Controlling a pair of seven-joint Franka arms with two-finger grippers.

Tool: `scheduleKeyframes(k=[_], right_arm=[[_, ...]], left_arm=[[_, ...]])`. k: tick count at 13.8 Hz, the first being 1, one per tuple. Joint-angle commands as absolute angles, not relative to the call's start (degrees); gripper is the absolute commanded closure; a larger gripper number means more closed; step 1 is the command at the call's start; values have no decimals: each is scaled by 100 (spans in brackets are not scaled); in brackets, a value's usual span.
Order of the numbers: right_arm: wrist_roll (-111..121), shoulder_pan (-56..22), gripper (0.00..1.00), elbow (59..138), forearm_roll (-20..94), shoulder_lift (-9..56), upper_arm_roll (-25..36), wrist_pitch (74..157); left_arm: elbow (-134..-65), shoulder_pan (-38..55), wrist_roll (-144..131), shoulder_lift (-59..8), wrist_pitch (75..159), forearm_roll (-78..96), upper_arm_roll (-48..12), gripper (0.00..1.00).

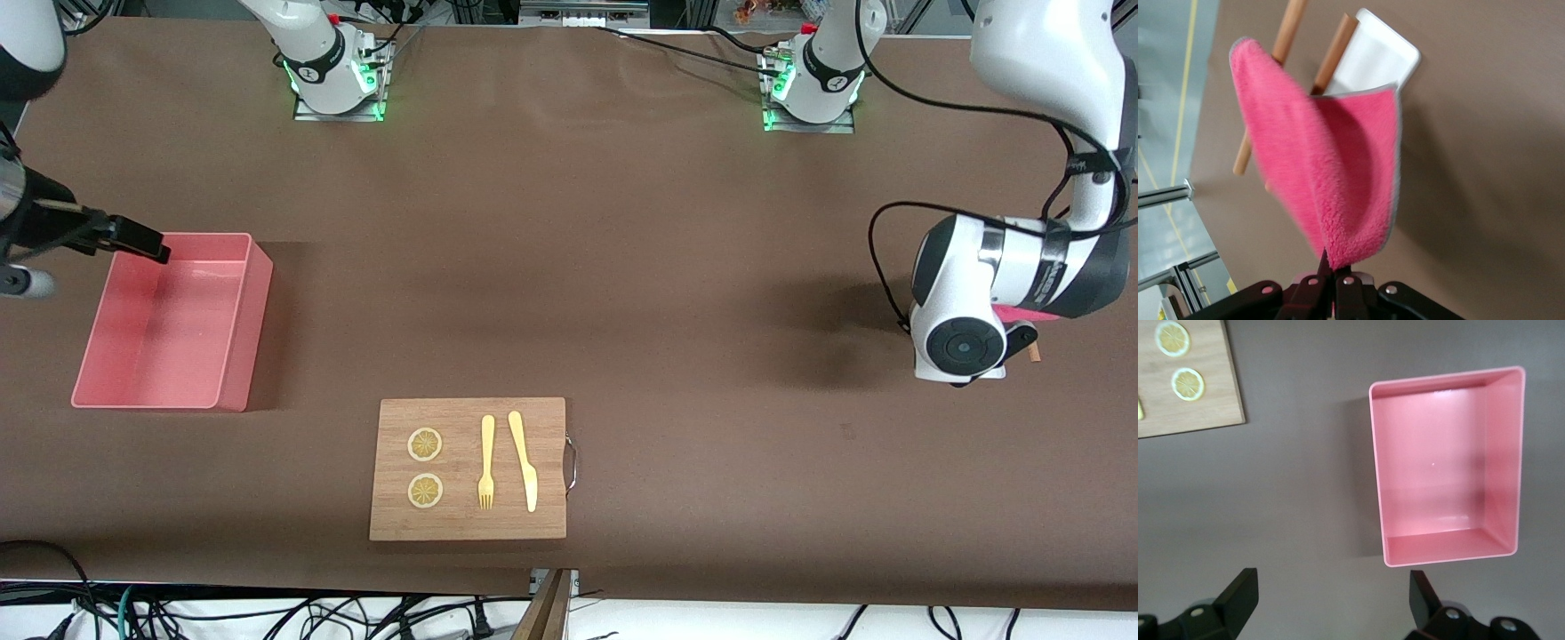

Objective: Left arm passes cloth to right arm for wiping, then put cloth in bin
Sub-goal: 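Lift the cloth with the left gripper while the right gripper reaches forward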

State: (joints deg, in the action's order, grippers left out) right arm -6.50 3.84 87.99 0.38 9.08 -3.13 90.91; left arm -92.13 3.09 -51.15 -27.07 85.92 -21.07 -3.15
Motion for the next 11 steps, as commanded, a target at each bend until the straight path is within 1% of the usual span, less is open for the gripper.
scheduleKeyframes(k=[1, 3, 5, 7, 9, 11], right_arm=[[-1218, 413, 0, 9043, 524, 992, -378, 9281], [-2175, 378, 0, 9079, 1096, 1220, -387, 9421], [-2827, 221, 0, 9105, 1414, 1432, -387, 9553], [-3495, 54, 0, 9097, 1730, 1651, -387, 9737], [-4040, -78, 0, 9097, 2125, 1853, -456, 9965], [-4672, -97, 0, 9097, 2171, 2038, -798, 10334]], left_arm=[[-8905, 325, -4728, -2470, 8184, -1453, -500, 100], [-8413, 325, -4711, -2470, 7807, -1144, -877, 100], [-8096, 325, -4772, -2470, 7638, -759, -1264, 100], [-7824, 334, -5095, -2470, 7638, -13, -1380, 100], [-7752, 351, -5902, -2479, 7638, 787, -1389, 100], [-7700, 474, -6763, -2479, 7681, 1552, -1520, 100]])
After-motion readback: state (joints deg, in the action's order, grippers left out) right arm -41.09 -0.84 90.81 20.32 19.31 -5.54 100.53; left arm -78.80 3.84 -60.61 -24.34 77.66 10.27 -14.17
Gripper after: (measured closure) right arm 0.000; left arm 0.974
